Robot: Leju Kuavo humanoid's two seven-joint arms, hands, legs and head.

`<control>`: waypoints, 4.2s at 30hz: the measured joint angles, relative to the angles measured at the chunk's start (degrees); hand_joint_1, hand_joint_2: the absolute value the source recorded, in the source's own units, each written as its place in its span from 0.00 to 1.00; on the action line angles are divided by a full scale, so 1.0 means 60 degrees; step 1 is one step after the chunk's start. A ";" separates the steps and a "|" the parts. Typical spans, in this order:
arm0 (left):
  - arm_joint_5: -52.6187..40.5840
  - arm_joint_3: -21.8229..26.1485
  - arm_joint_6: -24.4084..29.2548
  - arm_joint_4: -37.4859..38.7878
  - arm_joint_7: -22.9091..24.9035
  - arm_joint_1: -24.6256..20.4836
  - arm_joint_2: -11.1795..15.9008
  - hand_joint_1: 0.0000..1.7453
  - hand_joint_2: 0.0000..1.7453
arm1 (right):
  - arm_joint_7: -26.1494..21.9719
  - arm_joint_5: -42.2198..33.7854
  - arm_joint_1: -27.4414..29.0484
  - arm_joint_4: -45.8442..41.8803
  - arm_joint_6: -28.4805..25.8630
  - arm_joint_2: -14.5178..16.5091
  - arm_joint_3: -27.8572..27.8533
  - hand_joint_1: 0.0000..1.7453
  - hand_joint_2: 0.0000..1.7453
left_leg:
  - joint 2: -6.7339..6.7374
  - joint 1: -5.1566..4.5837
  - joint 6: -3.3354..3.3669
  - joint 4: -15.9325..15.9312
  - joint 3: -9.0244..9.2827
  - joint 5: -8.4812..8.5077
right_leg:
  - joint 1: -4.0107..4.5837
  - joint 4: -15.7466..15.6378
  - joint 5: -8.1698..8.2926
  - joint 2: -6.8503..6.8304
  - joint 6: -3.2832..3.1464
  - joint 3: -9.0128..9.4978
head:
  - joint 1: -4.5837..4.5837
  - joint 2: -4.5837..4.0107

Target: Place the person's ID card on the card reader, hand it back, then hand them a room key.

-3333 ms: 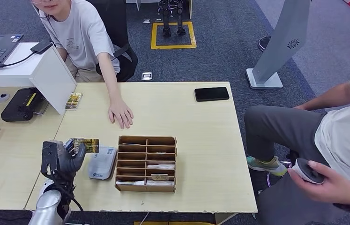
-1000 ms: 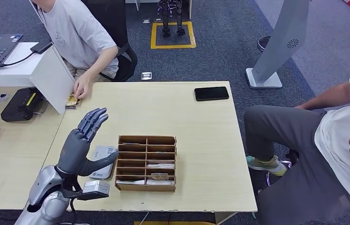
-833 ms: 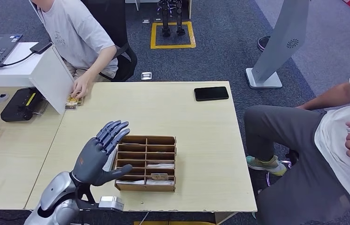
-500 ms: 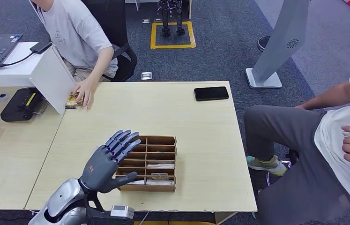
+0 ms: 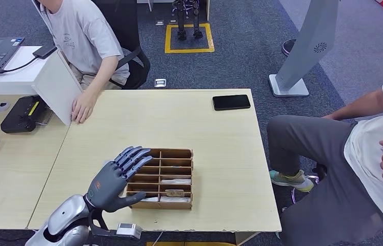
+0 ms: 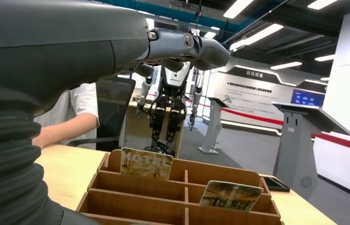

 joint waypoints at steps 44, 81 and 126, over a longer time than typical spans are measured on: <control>-0.0342 -0.0120 -0.1058 -0.0071 0.0069 0.0105 0.0913 0.00 1.00 | 0.0000 -0.0067 -0.0002 -0.0004 -0.0008 -0.0014 -0.0069 0.00 1.00 | 0.0000 0.0000 -0.0001 -0.0001 0.0000 0.0002 | 0.0000 0.0001 0.0001 -0.0001 0.0000 0.0000 | 0.0000 0.0000; -0.0548 -0.0875 -0.1250 0.0898 0.0432 -0.0343 0.0834 0.00 1.00 | 0.0000 -0.0009 -0.0009 -0.0004 0.0005 -0.0014 -0.0069 0.00 1.00 | 0.0000 0.0000 -0.0002 -0.0001 0.0000 0.0003 | 0.0000 0.0001 0.0001 0.0000 0.0000 0.0000 | 0.0000 0.0000; 0.0036 -0.0962 -0.1639 0.1167 0.0282 -0.0586 0.0852 1.00 1.00 | -0.0248 -0.0107 -0.0036 -0.0004 -0.0008 -0.0046 -0.0069 0.00 1.00 | -0.0002 0.0001 0.0000 -0.0001 0.0003 0.0004 | 0.0000 0.0002 0.0001 -0.0002 0.0000 0.0006 | -0.0001 0.0000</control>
